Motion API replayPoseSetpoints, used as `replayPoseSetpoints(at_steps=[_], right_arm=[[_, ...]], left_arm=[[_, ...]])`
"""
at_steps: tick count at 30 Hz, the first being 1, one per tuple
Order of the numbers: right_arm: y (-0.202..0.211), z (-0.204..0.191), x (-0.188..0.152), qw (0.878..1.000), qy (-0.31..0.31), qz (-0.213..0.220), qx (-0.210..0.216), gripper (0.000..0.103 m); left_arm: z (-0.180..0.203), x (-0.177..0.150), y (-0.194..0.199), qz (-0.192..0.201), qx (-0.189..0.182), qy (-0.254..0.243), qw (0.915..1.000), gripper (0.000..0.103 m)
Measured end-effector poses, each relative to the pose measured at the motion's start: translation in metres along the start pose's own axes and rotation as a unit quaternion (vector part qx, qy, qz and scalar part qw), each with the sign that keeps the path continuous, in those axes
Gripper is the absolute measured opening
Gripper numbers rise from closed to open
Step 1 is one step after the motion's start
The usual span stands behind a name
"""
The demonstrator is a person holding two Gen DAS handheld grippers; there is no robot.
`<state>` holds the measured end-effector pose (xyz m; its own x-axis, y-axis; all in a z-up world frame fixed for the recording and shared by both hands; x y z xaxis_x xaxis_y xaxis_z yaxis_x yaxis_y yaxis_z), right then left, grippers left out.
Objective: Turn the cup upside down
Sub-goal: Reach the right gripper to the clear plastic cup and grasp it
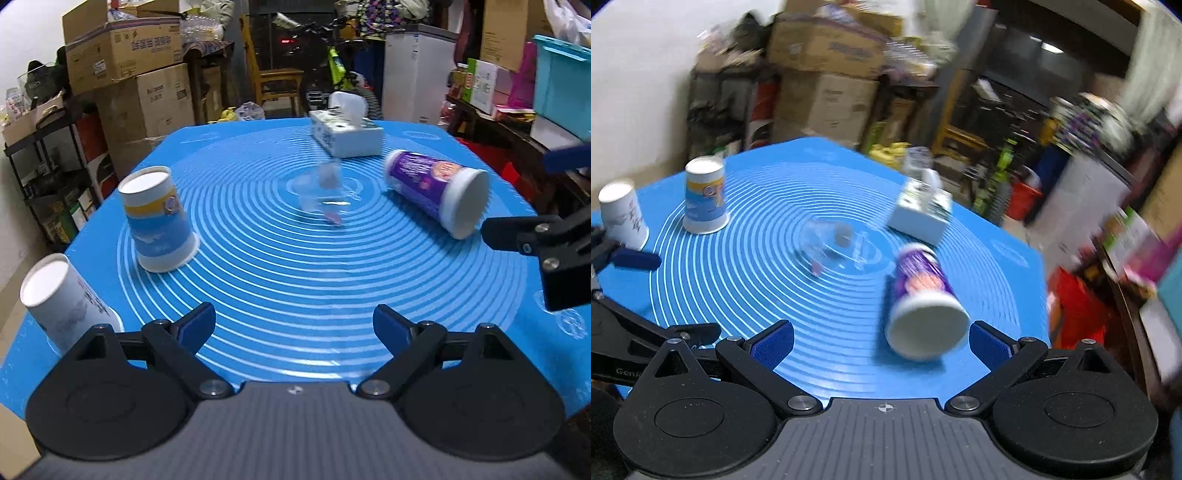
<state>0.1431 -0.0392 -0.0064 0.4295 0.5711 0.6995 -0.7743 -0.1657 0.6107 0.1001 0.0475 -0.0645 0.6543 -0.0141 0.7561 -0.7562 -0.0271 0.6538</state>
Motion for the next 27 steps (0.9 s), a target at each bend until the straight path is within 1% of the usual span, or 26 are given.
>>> replayPoseSetpoints(at_steps=[4,8,12,16,20,22,25,26,27], right_arm=[[-0.035,-0.025,0.031,0.997,0.071,-0.023,0.035,0.1],[-0.069,-0.041,0.058,0.99,0.124,-0.045,0.056,0.098],[-0.104,-0.054,0.081,0.979,0.18,-0.067,0.074,0.097],[-0.137,-0.061,0.096,0.969,0.212,-0.09,0.088,0.097],[-0.159,-0.067,0.098,0.958,0.249,-0.107,0.093,0.094],[-0.17,-0.071,0.095,0.952,0.265,-0.124,0.095,0.092],[-0.183,-0.072,0.088,0.945,0.278,-0.15,0.087,0.085],[-0.185,-0.072,0.086,0.944,0.278,-0.157,0.088,0.081],[-0.187,-0.071,0.083,0.943,0.273,-0.167,0.091,0.075]], left_arm=[[-0.025,0.005,-0.016,-0.005,0.011,0.016,0.9998,0.092],[-0.045,0.009,-0.031,-0.009,0.021,0.031,0.9993,0.092],[-0.06,0.014,-0.043,-0.007,0.028,0.036,0.9989,0.092],[-0.067,0.019,-0.053,-0.005,0.029,0.036,0.9989,0.092],[-0.07,0.021,-0.057,-0.003,0.026,0.035,0.999,0.092],[-0.069,0.021,-0.059,-0.003,0.023,0.036,0.9991,0.092],[-0.068,0.02,-0.061,-0.003,0.019,0.034,0.9992,0.092],[-0.067,0.02,-0.061,-0.004,0.019,0.033,0.9993,0.092],[-0.067,0.02,-0.061,-0.004,0.018,0.033,0.9993,0.092]])
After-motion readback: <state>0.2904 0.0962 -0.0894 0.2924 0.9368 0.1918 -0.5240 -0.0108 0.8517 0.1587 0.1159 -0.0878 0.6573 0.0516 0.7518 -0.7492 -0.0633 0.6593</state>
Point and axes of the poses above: each gripper's, at about its wrist camera, not at the fingertips, and y roughly against the way its jaws point, z to its right, x to its top, the point moved 8 cm from there along -y, roughly the way its jaws point, and after that the axes turned 2 degrees about -x, right-handed, at the moved point
